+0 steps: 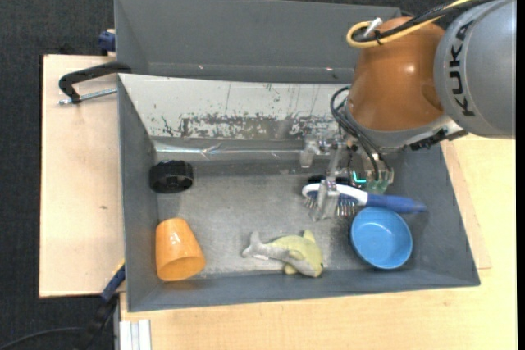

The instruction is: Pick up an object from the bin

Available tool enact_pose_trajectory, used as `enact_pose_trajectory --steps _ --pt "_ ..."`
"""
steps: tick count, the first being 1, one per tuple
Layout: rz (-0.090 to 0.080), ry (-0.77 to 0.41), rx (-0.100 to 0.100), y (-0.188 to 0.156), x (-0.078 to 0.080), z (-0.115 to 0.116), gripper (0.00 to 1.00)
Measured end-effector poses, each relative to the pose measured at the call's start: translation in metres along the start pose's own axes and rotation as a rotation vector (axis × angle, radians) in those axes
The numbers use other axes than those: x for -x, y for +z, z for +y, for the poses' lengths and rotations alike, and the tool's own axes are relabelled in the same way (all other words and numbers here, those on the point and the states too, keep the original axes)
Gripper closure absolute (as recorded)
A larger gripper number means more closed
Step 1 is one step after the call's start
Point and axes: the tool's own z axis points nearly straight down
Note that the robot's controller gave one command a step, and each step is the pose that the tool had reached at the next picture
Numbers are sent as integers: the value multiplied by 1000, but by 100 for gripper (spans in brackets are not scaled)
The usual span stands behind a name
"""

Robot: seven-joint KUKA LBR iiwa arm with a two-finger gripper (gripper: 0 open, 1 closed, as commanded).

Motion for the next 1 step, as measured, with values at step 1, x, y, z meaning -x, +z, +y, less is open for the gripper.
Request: enact_pose_trajectory --steps 1 --pt "-5 259 1 107 46 -59 0"
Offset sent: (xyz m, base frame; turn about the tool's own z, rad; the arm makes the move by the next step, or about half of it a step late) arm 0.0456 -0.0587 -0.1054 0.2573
